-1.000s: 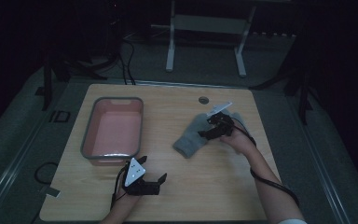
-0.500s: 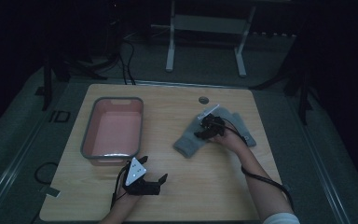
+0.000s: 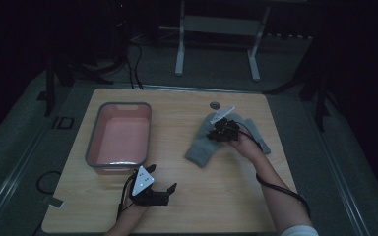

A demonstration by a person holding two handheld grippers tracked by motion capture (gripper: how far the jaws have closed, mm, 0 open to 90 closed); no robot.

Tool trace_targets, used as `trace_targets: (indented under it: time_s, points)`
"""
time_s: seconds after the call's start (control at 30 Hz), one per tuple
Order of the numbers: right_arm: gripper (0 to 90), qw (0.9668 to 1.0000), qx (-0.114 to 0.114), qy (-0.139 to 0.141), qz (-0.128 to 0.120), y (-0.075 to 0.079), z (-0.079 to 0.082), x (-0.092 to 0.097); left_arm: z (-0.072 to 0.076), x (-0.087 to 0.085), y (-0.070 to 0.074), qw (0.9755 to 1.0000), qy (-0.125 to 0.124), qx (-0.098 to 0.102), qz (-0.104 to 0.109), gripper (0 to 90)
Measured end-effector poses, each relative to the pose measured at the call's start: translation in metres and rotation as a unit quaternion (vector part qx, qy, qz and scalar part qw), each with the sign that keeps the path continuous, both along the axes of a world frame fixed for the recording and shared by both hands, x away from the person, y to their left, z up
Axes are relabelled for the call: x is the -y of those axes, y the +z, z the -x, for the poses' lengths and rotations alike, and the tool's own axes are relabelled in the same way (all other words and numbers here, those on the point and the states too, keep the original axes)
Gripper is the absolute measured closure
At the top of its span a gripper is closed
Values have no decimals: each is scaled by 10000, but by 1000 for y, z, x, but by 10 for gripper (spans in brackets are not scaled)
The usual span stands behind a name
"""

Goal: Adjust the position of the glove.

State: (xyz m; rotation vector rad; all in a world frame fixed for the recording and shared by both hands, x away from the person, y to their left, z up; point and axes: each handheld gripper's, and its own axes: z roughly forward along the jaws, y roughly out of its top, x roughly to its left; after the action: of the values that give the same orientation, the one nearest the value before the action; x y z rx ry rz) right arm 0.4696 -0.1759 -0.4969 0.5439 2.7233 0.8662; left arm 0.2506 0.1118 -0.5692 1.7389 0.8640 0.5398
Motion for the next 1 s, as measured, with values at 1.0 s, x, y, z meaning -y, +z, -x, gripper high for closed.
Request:
trace_targets:
  time_s: [1.0]
  points:
    - [822,9813,-540,1817,345,-25,64,-23,0,0,0,10000,17,7,-25,22]
